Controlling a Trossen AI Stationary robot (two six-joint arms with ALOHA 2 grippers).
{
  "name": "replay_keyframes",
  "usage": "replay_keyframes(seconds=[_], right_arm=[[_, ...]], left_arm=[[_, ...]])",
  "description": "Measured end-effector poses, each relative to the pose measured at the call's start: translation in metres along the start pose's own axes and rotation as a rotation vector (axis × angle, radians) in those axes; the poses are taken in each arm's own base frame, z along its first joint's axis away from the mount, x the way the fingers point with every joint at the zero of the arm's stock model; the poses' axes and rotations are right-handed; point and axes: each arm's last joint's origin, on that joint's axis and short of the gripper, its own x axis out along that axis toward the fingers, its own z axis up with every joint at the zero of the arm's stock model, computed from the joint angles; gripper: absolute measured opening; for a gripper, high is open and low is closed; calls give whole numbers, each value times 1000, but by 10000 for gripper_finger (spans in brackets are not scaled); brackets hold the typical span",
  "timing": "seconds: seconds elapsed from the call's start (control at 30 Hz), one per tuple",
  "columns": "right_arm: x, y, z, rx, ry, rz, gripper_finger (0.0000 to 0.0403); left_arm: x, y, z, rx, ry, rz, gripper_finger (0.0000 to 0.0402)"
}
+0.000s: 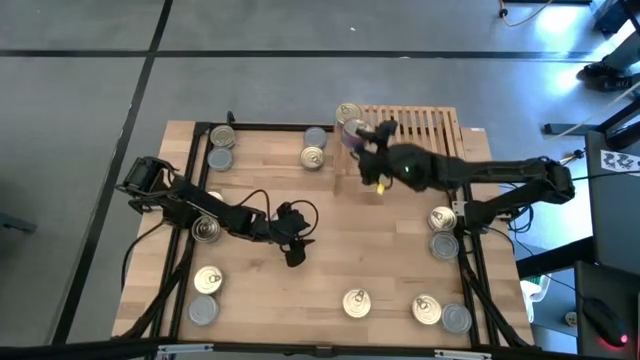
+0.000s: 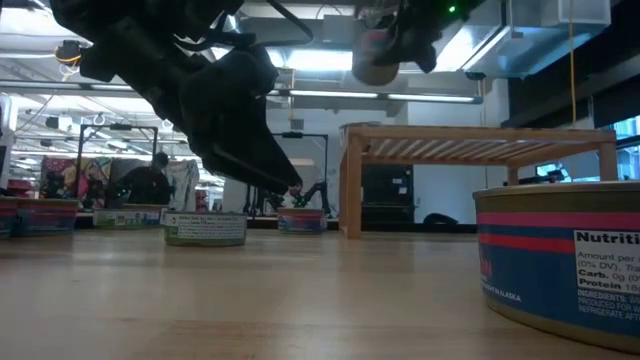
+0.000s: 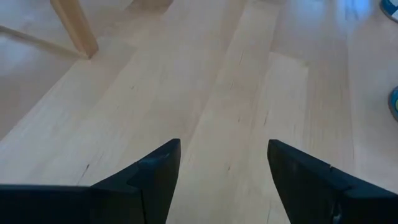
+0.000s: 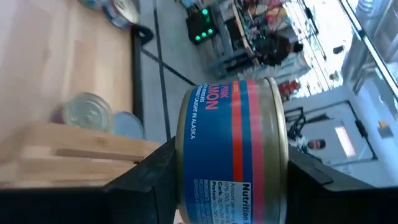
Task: Stack canned seafood by type on shelf
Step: Stack the blue-pink tuna can on top of the blue-pink tuna can on the shelf
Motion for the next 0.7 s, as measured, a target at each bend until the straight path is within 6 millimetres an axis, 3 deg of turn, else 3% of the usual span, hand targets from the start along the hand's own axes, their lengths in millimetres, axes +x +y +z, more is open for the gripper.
replay_keyframes(seconds=[0.57,0.7], right_arm=[[96,-43,-25,-32,232,66,193],[114,-45,-38,-53,268,86,193]], left_arm=[[0,1,1,-1,-10,16,239],[0,1,1,7,-10,17,239]])
